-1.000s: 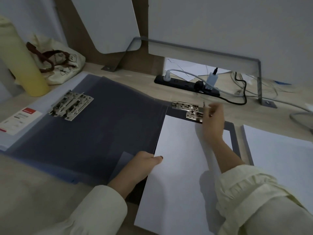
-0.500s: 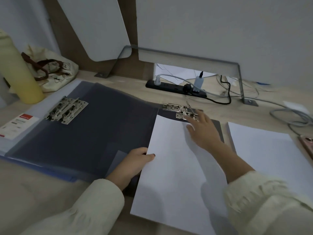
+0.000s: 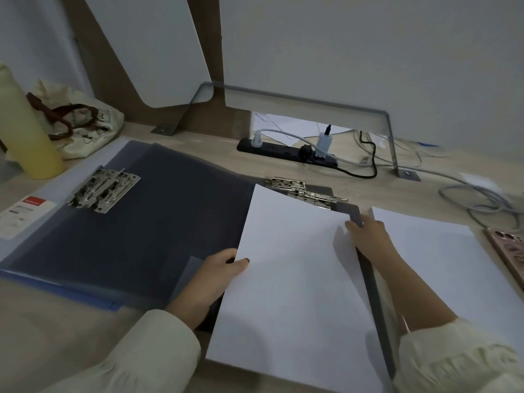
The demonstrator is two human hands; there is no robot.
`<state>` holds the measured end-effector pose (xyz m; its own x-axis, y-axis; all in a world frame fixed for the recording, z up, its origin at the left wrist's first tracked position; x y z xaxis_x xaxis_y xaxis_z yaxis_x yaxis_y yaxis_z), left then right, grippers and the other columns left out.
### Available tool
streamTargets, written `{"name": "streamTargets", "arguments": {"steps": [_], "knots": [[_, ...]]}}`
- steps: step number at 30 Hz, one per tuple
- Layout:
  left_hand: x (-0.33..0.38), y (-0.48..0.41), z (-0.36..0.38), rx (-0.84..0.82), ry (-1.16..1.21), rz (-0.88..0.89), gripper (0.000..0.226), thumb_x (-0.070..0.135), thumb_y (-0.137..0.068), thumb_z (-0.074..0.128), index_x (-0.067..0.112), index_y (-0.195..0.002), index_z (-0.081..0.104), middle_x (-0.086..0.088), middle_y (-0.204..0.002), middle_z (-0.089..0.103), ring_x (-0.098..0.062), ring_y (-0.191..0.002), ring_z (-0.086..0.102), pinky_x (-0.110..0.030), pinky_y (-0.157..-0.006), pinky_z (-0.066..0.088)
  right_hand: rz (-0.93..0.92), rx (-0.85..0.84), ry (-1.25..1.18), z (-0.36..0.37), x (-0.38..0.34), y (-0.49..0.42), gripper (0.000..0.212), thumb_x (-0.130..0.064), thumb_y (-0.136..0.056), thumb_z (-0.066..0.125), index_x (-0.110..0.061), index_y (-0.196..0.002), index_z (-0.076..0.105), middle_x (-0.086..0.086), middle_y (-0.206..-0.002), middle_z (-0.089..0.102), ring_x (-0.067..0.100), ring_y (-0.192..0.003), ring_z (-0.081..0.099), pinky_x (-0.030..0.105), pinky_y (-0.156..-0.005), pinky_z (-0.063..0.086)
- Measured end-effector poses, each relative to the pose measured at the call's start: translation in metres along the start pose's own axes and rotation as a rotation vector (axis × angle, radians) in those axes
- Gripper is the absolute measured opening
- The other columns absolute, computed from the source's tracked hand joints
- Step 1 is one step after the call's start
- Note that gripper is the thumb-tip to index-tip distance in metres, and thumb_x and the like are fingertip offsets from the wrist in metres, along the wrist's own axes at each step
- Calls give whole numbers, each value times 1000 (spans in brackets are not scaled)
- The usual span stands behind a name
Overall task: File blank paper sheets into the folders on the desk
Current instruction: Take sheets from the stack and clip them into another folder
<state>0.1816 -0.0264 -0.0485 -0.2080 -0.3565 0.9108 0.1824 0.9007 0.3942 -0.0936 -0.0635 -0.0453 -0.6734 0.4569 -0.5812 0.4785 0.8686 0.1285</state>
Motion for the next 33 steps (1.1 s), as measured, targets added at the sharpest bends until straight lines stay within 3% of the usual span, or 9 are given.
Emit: {"name": "streamTargets", "arguments": {"steps": [3,8,11,13,16,20,25,28,33], "knots": [[1,2,-2,3,64,1,20,19,-94,52,7,-103,65,-11,-107,70,-25,-96,66,-30,-81,49,55,-63,-184,-8,-2,18,31,-30,-90,43,-1,-84,53,13,-88,54,26,-77,49,30,-67,35],[6,-3,2,-5,36,7,19,18,-93,52,4,-95,65,-12,-96,69,-21,-81,62,-27,-71,47,156,-194,-465,-10,-5,33,16,-17,-91,51,-7,-79,52,8,-73,52,18,-58,48,19,-46,38],[5,-9,3,24,-142,27,31,17,-92,52,10,-64,42,-9,-66,42,-15,-58,39,-26,-56,31,213,-144,-555,-2,1,32,11,-13,-88,54,-5,-80,54,12,-77,53,26,-68,51,28,-64,40],[3,-12,2,28,-175,38,29,16,-92,50,11,-67,36,-9,-68,30,-16,-58,30,-26,-56,27,238,-129,-601,0,4,30,14,-13,-88,56,-3,-78,56,12,-82,56,27,-77,53,31,-69,41],[2,-14,3,40,-170,58,24,17,-93,48,11,-71,41,-10,-70,32,-19,-64,33,-29,-62,31,285,-139,-610,0,6,25,14,-17,-88,58,-7,-78,57,14,-89,59,30,-79,57,34,-73,45],[3,-18,5,160,-464,108,28,28,-93,47,12,-70,46,-2,-63,41,-16,-61,39,-27,-63,35,364,-106,-601,0,4,22,22,-18,-86,61,-2,-100,56,15,-99,58,33,-91,56,40,-86,46],[8,-12,6,217,-799,120,30,38,-95,40,17,-78,53,5,-66,51,-15,-67,51,-26,-61,37,379,-68,-571,1,0,26,36,-17,-86,61,9,-110,54,11,-81,52,29,-80,51,34,-73,40],[10,-12,9,275,-864,157,31,37,-96,37,16,-86,57,4,-79,58,-14,-77,54,-26,-66,38,344,-66,-562,2,-2,31,45,-18,-87,59,13,-118,49,8,-73,46,24,-64,44,29,-61,36],[2,-19,9,396,-1005,255,30,38,-97,35,18,-95,58,0,-110,52,-18,-107,41,-29,-90,35,290,-34,-444,2,-7,22,45,-21,-89,57,15,-116,51,13,-88,50,26,-83,48,41,-88,45]]}}
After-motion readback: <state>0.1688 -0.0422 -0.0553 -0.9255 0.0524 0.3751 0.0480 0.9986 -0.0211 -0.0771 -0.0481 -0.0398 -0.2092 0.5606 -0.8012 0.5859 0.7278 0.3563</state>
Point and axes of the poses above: each hand's wrist, its own y-axis away from the middle knuckle, its own z-axis out of the palm, x = y × z, the point moved 1 cm from there along -y, towards the middle knuckle
